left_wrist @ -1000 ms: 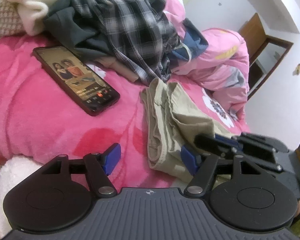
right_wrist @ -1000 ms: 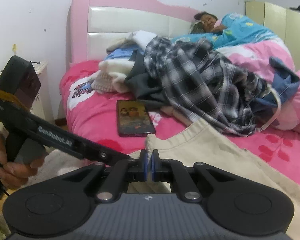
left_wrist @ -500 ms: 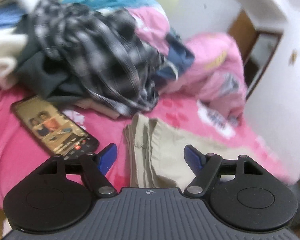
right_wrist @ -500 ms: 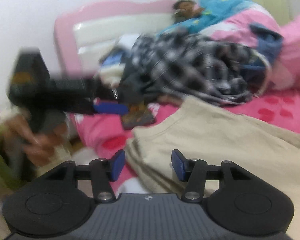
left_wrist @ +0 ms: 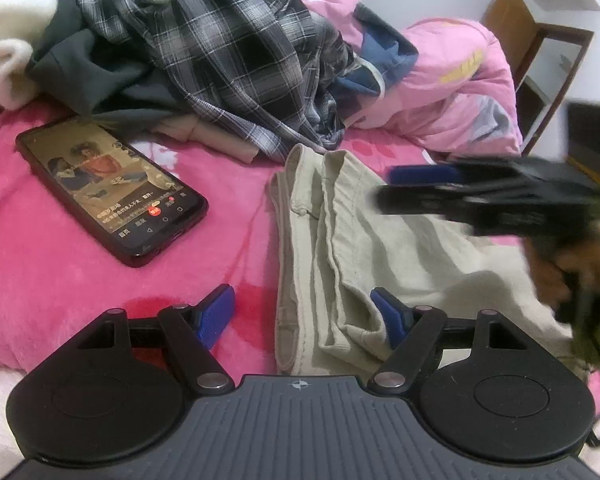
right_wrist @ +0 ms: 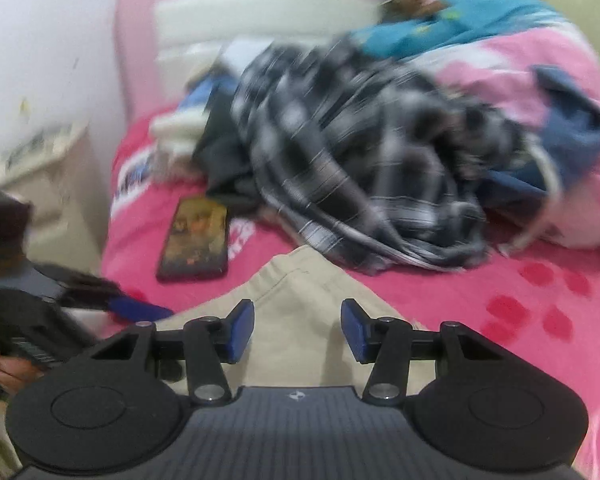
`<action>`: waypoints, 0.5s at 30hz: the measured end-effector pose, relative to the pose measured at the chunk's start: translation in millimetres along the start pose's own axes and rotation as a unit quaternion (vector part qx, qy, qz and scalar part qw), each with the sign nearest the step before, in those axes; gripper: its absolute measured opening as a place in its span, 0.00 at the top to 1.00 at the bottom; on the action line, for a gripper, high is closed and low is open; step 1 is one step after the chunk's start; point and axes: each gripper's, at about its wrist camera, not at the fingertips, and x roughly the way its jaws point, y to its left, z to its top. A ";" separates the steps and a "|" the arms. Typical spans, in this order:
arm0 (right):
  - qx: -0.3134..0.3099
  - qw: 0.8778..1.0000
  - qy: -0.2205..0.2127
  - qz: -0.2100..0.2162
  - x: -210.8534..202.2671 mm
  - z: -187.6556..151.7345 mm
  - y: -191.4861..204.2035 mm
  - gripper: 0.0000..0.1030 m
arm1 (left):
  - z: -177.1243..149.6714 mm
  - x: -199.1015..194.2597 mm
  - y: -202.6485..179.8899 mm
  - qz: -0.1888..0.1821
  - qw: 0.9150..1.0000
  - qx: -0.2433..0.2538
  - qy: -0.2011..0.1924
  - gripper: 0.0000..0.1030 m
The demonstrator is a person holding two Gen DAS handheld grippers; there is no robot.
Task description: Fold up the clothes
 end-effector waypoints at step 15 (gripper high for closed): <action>-0.088 0.992 0.071 0.060 33.4 15.4 1.9 0.90 | -5.9 1.8 4.1 -0.015 1.000 0.011 -0.016 0.25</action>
